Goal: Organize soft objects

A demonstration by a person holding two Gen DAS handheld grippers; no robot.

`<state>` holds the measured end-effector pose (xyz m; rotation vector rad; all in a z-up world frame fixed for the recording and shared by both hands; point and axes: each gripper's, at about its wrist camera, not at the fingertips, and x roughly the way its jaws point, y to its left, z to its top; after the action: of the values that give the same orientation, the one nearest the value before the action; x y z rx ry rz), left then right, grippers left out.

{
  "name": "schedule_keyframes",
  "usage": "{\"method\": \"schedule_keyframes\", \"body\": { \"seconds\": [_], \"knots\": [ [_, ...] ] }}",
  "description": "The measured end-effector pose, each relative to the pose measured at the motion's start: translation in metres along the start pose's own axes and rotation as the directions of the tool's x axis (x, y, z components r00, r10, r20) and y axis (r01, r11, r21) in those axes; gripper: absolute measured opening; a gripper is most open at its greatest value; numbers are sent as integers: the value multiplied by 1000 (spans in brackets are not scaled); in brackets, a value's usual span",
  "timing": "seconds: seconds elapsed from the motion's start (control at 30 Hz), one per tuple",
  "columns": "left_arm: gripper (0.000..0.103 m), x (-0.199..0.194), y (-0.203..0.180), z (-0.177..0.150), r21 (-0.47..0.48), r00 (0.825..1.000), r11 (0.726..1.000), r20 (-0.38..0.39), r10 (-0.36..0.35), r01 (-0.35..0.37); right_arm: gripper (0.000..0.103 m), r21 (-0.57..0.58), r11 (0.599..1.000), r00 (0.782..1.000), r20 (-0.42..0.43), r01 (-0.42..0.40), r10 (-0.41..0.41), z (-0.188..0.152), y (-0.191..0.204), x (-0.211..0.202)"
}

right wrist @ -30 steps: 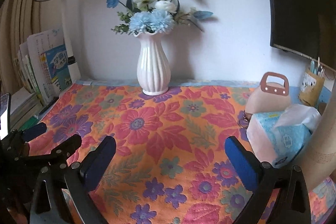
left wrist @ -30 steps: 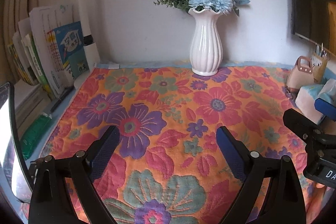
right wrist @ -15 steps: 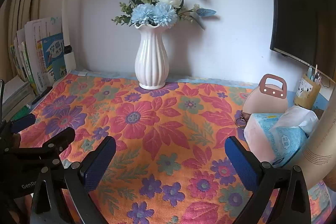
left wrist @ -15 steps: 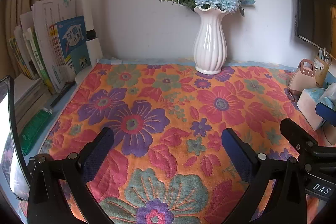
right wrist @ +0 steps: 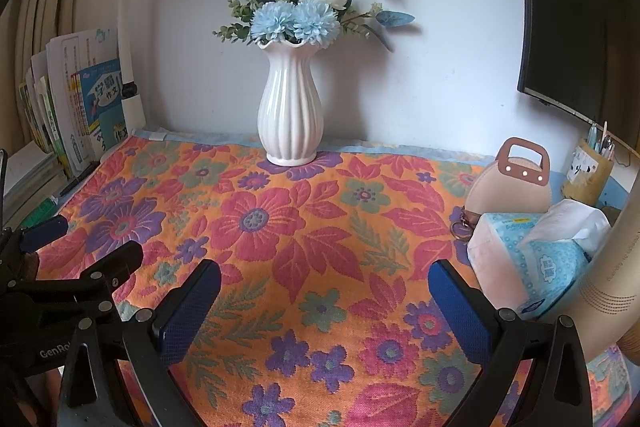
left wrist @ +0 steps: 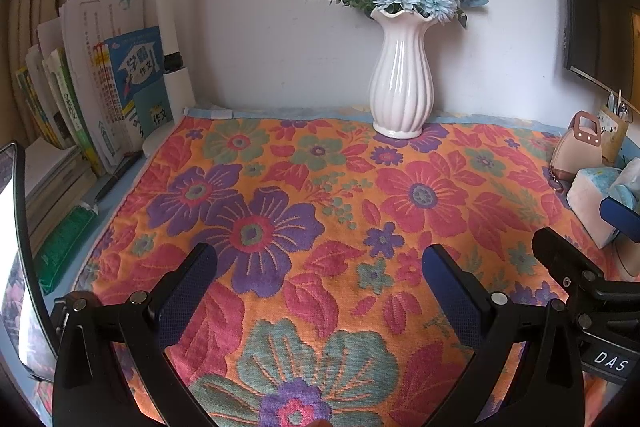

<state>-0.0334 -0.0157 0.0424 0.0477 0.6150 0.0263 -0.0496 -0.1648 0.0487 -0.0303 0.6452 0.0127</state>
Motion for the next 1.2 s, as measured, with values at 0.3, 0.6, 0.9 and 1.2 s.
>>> {"method": "schedule_keyframes", "body": {
  "seconds": [0.3,0.6,0.9,1.2],
  "knots": [
    [102,2,2,0,-4,1000,1000,-8,2,-2,103,-4,1000,1000,-11,-1,1,-1,3,2],
    [102,3,2,0,-8,1000,1000,-14,2,-2,103,-5,1000,1000,-14,-1,1,-1,3,3],
    [103,5,2,0,-5,1000,1000,-26,-2,2,103,-5,1000,1000,-17,0,0,-2,4,4],
    [102,6,1,0,4,1000,1000,-31,5,-5,103,-7,1000,1000,-18,-1,1,-2,4,4]
  ]
}}
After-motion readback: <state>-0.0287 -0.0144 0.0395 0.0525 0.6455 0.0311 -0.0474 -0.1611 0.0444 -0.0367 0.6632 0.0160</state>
